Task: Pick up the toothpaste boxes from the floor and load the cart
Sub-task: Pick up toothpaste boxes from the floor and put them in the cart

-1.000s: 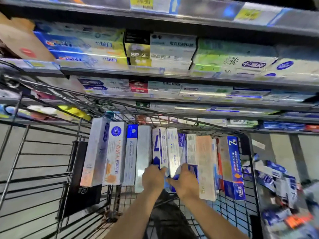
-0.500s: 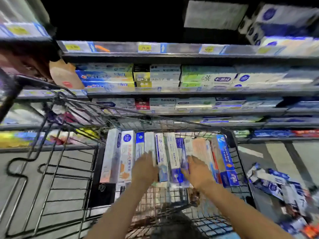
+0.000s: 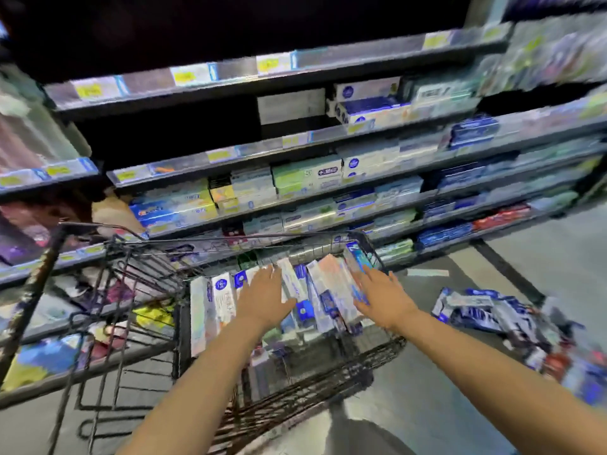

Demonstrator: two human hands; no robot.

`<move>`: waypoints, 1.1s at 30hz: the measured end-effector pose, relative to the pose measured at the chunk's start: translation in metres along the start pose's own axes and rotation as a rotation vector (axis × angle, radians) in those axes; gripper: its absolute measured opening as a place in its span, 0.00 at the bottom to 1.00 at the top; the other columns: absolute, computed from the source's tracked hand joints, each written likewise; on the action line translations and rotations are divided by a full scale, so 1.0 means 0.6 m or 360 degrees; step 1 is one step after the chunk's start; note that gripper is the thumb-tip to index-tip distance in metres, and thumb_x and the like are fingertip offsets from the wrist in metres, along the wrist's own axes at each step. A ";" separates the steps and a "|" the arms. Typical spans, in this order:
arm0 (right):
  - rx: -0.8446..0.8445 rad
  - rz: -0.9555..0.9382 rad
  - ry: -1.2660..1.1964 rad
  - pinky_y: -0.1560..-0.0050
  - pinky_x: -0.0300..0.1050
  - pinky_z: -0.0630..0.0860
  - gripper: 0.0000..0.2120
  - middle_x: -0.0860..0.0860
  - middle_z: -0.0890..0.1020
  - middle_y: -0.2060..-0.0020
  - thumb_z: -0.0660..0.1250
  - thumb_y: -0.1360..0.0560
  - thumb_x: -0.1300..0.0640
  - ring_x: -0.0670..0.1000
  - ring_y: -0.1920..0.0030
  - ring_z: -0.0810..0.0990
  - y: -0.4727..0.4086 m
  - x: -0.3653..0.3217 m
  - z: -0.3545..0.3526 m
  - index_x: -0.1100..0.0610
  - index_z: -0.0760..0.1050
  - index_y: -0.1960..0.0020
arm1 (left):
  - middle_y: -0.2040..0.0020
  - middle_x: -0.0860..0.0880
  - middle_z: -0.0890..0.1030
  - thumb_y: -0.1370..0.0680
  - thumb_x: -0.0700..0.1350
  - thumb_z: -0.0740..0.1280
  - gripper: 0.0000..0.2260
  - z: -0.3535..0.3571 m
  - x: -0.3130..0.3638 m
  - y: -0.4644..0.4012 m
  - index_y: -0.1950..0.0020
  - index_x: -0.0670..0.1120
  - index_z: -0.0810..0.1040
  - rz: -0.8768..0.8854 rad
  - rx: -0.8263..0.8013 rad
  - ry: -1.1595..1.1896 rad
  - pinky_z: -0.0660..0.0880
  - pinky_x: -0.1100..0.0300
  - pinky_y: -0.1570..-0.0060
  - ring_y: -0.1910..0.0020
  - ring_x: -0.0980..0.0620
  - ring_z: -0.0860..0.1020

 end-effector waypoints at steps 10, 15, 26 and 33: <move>0.0011 0.0390 -0.0065 0.25 0.58 0.48 0.35 0.55 0.52 0.23 0.58 0.21 0.44 0.56 0.24 0.53 0.144 0.243 -0.001 0.57 0.48 0.22 | 0.23 0.45 0.55 0.22 0.60 0.60 0.34 -0.014 0.222 -0.040 0.23 0.44 0.53 0.0315 -0.0023 -0.0262 0.57 0.50 0.27 0.24 0.46 0.56; -0.0013 0.0621 -0.0193 0.27 0.57 0.54 0.36 0.55 0.55 0.24 0.59 0.23 0.42 0.55 0.25 0.56 0.239 0.426 0.019 0.58 0.50 0.23 | 0.24 0.43 0.58 0.23 0.59 0.60 0.32 0.032 0.452 -0.099 0.25 0.42 0.58 0.0529 -0.0074 -0.0393 0.59 0.48 0.28 0.26 0.45 0.58; -0.0228 0.0917 -0.0237 0.27 0.54 0.55 0.37 0.54 0.57 0.25 0.61 0.24 0.44 0.54 0.26 0.59 0.333 0.725 0.064 0.55 0.48 0.23 | 0.22 0.45 0.52 0.22 0.57 0.61 0.36 0.170 0.747 -0.183 0.22 0.42 0.51 0.0819 -0.0459 -0.0445 0.52 0.48 0.25 0.23 0.46 0.52; -0.0364 0.1020 -0.0323 0.27 0.57 0.58 0.37 0.54 0.59 0.25 0.61 0.24 0.44 0.55 0.27 0.60 0.251 0.832 0.112 0.55 0.48 0.23 | 0.23 0.42 0.55 0.21 0.58 0.60 0.34 0.196 0.767 -0.349 0.23 0.40 0.53 0.0601 -0.0654 -0.0322 0.57 0.55 0.27 0.25 0.45 0.57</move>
Point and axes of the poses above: each hand's wrist, its own y-axis away from the middle knuckle, its own z-axis out of the palm, x = y × z, the point moved 6 cm from there along -y, towards the middle knuckle
